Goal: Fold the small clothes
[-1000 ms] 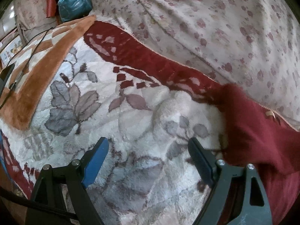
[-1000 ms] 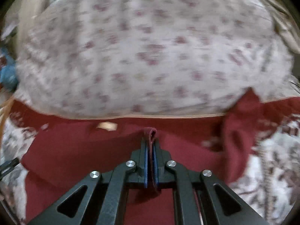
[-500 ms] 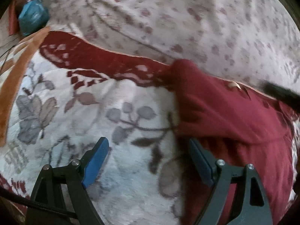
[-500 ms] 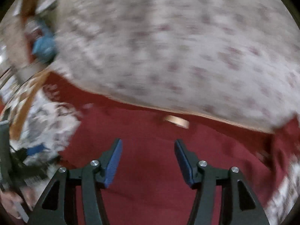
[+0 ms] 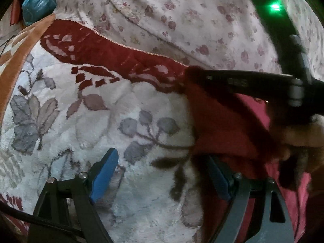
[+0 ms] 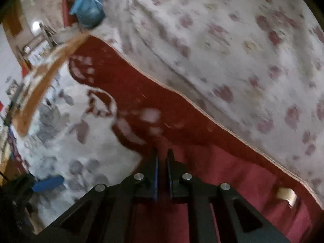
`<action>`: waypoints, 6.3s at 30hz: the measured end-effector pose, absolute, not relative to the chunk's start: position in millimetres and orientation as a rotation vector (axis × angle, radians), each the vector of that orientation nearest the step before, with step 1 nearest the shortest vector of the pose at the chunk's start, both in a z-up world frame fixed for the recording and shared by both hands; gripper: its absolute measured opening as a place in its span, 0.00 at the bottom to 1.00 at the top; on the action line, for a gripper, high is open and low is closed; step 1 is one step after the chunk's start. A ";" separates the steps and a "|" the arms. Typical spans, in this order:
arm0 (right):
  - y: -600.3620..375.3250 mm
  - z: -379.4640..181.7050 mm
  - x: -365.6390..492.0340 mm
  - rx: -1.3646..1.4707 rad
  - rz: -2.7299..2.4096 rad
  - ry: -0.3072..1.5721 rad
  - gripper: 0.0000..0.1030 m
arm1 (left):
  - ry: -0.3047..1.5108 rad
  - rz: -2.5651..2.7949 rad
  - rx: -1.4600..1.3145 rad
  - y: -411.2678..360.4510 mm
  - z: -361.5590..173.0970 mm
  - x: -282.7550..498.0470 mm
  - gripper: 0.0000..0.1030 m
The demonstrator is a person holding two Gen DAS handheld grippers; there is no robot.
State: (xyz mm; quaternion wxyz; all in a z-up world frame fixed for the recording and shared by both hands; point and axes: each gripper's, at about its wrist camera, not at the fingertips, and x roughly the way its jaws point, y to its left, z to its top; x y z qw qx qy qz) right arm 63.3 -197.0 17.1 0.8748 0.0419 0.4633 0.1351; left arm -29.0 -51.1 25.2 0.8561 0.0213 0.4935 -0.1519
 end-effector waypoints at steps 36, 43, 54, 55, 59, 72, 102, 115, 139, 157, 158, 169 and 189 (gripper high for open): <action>-397.9 14.9 -165.4 0.265 -0.479 0.974 0.68 | 0.925 -0.231 0.150 -87.8 46.4 -40.6 0.90; -392.1 14.6 -175.5 0.286 -0.488 0.934 0.72 | 0.879 -0.262 0.151 -99.0 57.9 -48.8 0.90; -396.0 6.6 -174.6 0.322 -0.477 0.911 0.81 | 0.909 -0.263 0.183 -112.1 41.3 -46.9 0.90; -396.3 6.1 -174.3 0.323 -0.477 0.911 0.81 | 0.917 -0.261 0.187 -112.7 38.9 -46.1 0.90; -396.6 6.0 -174.3 0.321 -0.479 0.908 0.82 | 0.961 -0.257 0.196 -115.5 25.8 -42.0 0.90; -424.8 27.4 -192.0 0.470 -0.431 0.853 0.82 | 0.964 -0.246 0.141 -109.6 32.3 -40.4 0.91; -644.2 30.5 -184.5 0.627 -0.717 0.778 0.14 | 0.918 -0.230 0.149 -108.7 36.3 -28.6 0.91; -429.0 147.3 -163.3 0.366 -0.096 0.683 0.14 | 0.847 -0.267 0.024 -91.1 64.4 -40.0 0.91; -471.1 65.7 -278.5 0.538 -0.311 0.735 0.79 | 0.985 -0.522 -0.037 -163.4 49.3 -28.9 0.91; -513.6 25.3 -185.8 0.631 -0.349 0.835 0.15 | 0.871 -0.530 -0.062 -151.8 76.0 -28.9 0.07; -513.3 31.4 -185.4 0.612 -0.362 0.804 0.15 | 0.870 -0.521 -0.038 -152.3 74.7 -31.1 0.07; -474.9 49.8 -221.9 0.486 -0.365 0.839 0.51 | 0.958 -0.446 0.099 -164.6 39.3 -39.7 0.08; -482.2 20.5 -191.4 0.509 -0.330 0.979 0.19 | 1.005 -0.441 0.098 -157.8 40.8 -49.6 0.12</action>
